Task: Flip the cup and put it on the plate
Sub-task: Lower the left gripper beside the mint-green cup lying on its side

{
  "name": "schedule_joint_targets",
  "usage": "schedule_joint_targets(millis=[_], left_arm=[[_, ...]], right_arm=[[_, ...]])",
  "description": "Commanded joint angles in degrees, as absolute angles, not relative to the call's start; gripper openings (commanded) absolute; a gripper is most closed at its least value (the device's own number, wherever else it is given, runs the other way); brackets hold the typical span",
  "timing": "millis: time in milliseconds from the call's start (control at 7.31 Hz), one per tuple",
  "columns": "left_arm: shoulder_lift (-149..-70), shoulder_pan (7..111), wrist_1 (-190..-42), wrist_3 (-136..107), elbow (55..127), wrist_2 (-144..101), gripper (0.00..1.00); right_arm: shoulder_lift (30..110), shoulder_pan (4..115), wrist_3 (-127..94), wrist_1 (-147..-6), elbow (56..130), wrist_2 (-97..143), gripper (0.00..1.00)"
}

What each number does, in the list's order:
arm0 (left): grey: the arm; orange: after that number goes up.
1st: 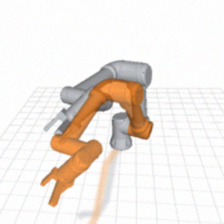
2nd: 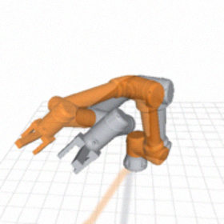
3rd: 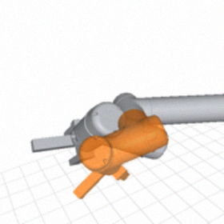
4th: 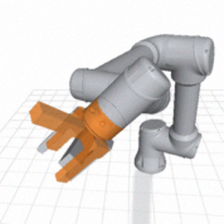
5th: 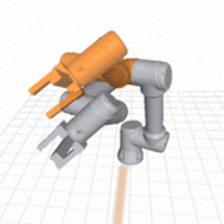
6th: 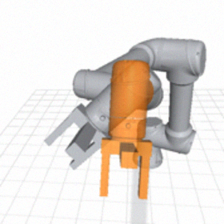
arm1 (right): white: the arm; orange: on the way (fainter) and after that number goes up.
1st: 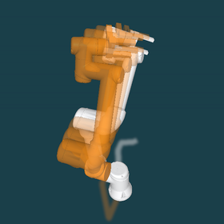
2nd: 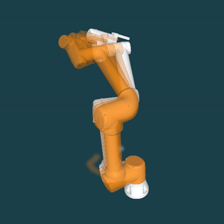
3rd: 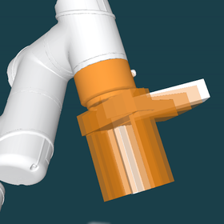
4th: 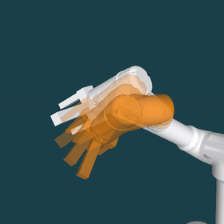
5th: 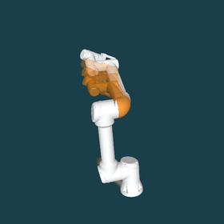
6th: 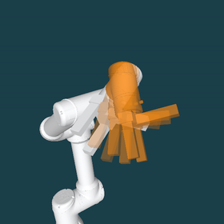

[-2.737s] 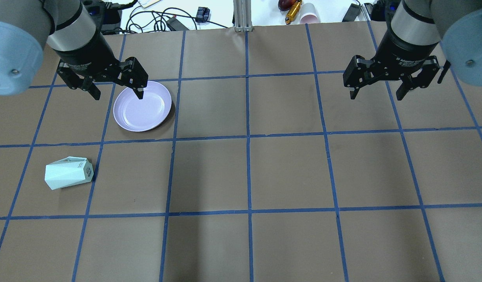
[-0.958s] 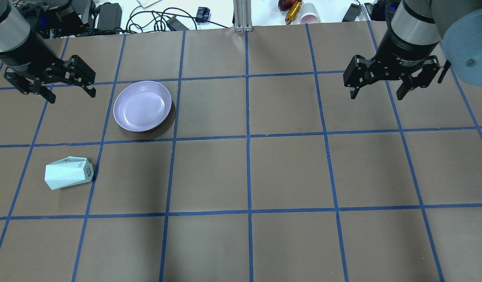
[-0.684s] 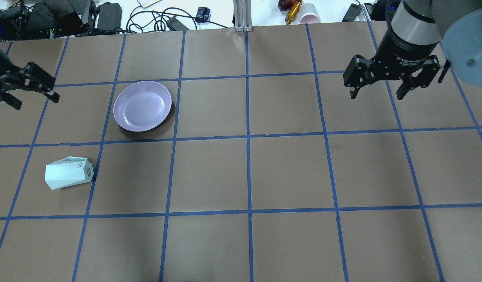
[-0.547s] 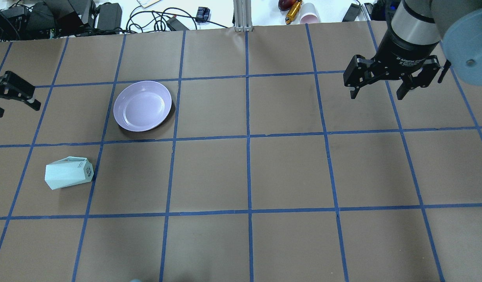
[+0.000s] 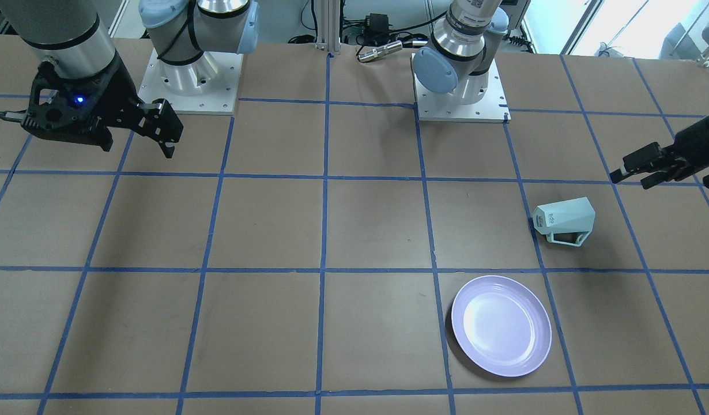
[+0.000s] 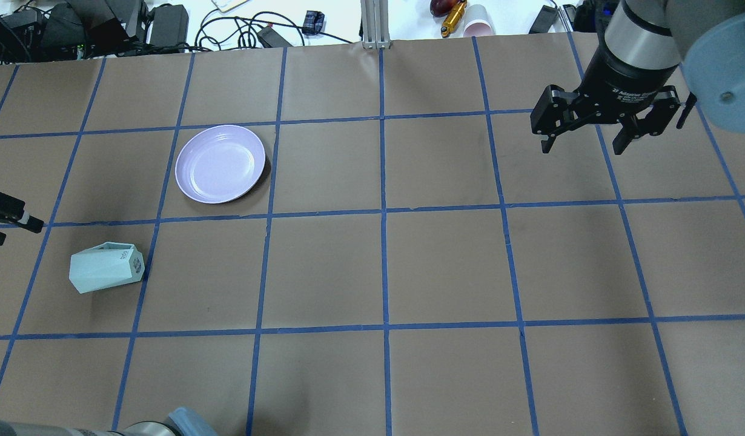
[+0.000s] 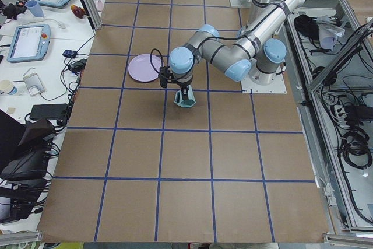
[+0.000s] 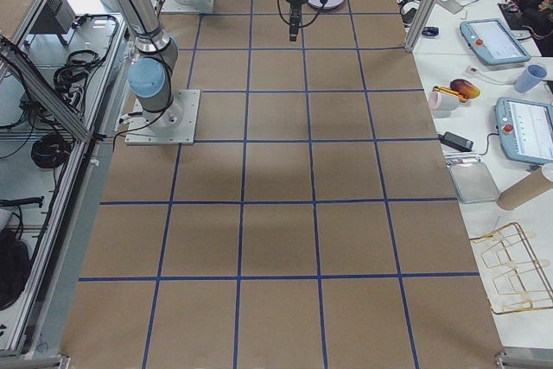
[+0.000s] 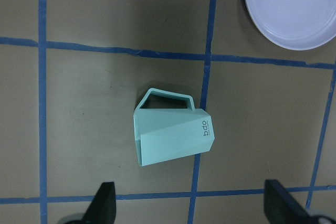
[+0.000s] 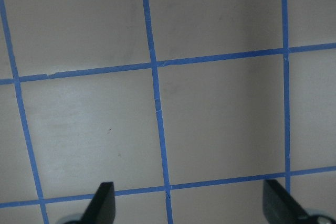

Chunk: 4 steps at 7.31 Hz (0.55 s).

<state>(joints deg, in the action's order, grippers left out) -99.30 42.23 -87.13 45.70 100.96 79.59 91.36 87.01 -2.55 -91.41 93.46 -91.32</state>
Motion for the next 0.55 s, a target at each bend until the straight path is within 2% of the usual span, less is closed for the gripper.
schedule_joint_targets(millis=[0,411], left_arm=[[-103.07,39.82,-84.38,49.38,103.18,79.37,1.0],[-108.35,39.64,-84.37,50.45,103.36,74.81,1.0]], right_arm=[[91.41,87.01,-2.55,-91.49,93.43,-91.32,1.0],[91.41,87.01,-2.55,-91.41,93.51,-91.32,1.0]])
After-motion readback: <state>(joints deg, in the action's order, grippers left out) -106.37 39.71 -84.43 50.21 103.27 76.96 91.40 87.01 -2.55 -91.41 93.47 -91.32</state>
